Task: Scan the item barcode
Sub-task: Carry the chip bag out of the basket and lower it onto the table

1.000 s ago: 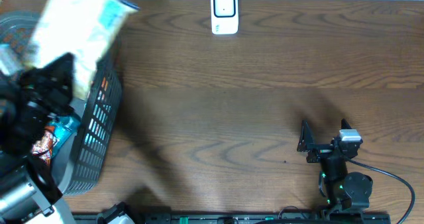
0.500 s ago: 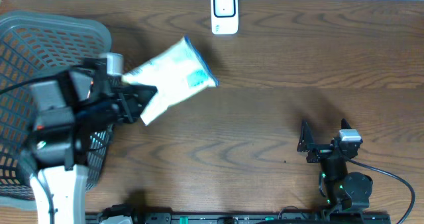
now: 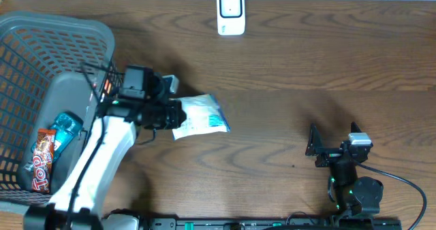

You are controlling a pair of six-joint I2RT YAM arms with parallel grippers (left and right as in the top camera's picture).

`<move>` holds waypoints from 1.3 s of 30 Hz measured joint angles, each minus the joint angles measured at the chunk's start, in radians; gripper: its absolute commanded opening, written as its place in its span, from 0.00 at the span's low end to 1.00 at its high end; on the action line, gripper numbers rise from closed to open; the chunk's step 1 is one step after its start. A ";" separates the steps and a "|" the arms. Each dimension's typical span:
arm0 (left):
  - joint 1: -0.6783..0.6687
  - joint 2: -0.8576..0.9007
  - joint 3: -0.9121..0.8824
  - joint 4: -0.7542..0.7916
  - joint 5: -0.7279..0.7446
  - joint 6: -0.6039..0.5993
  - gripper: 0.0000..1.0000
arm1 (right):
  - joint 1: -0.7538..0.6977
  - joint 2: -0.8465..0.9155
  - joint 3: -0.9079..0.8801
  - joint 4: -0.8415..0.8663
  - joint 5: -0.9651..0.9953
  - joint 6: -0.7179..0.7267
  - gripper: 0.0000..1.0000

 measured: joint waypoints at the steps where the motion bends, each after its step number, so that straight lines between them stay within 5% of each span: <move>1: -0.013 0.020 0.000 0.022 -0.003 -0.002 0.07 | 0.000 0.000 0.000 0.000 0.000 0.000 0.99; 17: -0.172 0.216 0.000 0.166 -0.045 -0.077 0.10 | 0.000 0.000 0.000 0.000 0.000 0.000 0.99; 22: -0.211 0.237 0.000 0.166 -0.090 -0.097 0.31 | 0.000 0.000 0.000 0.000 0.000 0.000 0.99; 25: -0.230 0.240 0.000 0.166 -0.119 -0.105 0.67 | 0.000 0.000 0.000 0.000 0.000 0.000 0.99; 28: -0.240 0.240 -0.003 0.166 -0.138 -0.119 0.88 | 0.000 0.000 0.000 0.000 0.000 0.000 0.99; 39: -0.242 0.240 -0.028 0.164 -0.209 -0.184 0.98 | 0.000 0.000 0.000 0.000 0.000 0.000 0.99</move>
